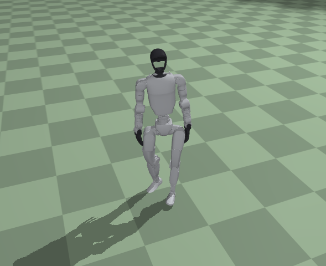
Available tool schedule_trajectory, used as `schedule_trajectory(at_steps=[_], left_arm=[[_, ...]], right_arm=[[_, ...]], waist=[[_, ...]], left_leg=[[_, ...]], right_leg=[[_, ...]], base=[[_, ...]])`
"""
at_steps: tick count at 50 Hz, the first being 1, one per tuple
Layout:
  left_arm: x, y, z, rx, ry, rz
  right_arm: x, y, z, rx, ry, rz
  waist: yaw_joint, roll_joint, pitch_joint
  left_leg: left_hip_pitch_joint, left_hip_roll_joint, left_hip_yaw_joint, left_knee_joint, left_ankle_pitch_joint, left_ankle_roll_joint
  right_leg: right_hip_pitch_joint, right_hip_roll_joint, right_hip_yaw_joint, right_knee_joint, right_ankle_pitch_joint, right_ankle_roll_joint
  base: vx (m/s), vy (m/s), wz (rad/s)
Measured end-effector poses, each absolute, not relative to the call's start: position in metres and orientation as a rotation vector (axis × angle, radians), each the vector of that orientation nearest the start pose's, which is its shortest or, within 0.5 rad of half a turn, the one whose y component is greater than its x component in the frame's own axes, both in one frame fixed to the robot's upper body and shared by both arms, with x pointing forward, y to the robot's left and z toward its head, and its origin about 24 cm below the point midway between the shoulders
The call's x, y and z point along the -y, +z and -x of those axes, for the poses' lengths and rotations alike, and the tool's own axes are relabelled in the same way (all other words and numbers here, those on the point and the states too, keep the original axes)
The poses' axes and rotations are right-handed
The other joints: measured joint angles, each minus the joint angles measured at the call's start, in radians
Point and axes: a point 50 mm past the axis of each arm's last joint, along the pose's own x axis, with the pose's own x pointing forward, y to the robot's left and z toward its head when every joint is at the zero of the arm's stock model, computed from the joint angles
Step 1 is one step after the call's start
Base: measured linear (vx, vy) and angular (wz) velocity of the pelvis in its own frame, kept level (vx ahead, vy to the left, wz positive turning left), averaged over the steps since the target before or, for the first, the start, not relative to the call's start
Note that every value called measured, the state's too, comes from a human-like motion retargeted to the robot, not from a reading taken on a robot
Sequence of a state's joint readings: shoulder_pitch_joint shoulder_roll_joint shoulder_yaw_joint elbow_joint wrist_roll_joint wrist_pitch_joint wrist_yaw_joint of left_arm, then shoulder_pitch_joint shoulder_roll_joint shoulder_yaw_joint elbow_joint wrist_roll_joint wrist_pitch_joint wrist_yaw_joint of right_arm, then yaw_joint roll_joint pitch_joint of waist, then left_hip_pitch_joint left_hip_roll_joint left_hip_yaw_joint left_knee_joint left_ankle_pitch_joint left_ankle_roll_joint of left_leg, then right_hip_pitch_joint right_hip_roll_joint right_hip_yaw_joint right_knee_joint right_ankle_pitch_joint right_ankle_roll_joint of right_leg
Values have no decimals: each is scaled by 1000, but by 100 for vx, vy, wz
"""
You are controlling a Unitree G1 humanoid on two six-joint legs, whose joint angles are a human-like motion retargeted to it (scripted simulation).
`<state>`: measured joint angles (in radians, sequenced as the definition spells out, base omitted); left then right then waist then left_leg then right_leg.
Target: In place motions
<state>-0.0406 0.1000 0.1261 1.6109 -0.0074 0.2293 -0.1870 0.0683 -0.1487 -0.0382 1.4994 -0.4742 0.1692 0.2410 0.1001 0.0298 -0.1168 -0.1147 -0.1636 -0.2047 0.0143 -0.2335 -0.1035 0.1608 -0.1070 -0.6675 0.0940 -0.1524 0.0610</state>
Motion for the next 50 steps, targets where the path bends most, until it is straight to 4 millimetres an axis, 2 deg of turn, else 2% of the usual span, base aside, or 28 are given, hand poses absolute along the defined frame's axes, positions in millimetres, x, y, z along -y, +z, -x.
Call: schedule_trajectory(at_steps=[6, 11, 16, 20, 24, 32, 38, 44, 50], left_arm=[[-183, -174, 28, -1844, 144, 258], [-179, -172, 45, -1889, 212, 296], [-175, -171, 49, -1907, 204, 319], [-175, -172, 42, -1894, 177, 293], [-175, -174, 30, -1858, 144, 263], [-170, -178, 5, -1764, 102, 248], [-173, -178, 0, -1759, 71, 193], [-182, -177, 0, -1781, 30, 129], [-186, -177, -8, -1749, 35, 125]], right_arm=[[202, -178, -6, -1682, 388, 298], [195, -178, -30, -1599, 416, 315], [186, -177, -50, -1523, 466, 335], [182, -177, -54, -1500, 513, 366], [181, -178, -46, -1523, 554, 393], [190, -179, -14, -1664, 582, 406], [199, -177, 8, -1762, 515, 355], [206, -174, 22, -1819, 429, 289], [206, -174, 24, -1819, 414, 278]], waist=[[39, -6, -4], [71, -20, -21], [85, -32, -20], [83, -40, -17], [75, -47, -16], [58, -54, -12], [107, -52, -9], [-3, -60, -20], [-45, -59, -6]], left_leg=[[10, -13, -37, -2, 0, -4], [0, -23, -51, -1, -7, -1], [-12, -23, -49, 6, -21, 4], [-14, -22, -46, 7, -31, 9], [-9, -18, -34, 5, -42, 14], [3, -4, 32, 1, -73, 40], [-6, 21, 174, 12, -104, 73], [22, 14, 150, -7, -135, 84], [35, 35, 190, -13, -159, 92]], right_leg=[[26, -2, -41, 15, -17, -6], [25, -4, -59, 6, -10, 3], [13, -8, -62, 5, 1, 6], [8, -9, -60, 5, 10, 8], [3, -10, -51, 5, 21, 9], [-25, -12, 25, 0, 55, 10], [-80, -7, 190, 0, 97, 10], [-100, -18, 176, -8, 120, 26], [-139, -12, 232, 27, 131, 17]], base=[[15, 17, 54], [5, 6, 18], [0, 0, 0], [0, -4, -7], [1, -7, -19], [0, -10, -66], [-4, -11, -151], [-10, -16, -9], [-24, -12, -51]])
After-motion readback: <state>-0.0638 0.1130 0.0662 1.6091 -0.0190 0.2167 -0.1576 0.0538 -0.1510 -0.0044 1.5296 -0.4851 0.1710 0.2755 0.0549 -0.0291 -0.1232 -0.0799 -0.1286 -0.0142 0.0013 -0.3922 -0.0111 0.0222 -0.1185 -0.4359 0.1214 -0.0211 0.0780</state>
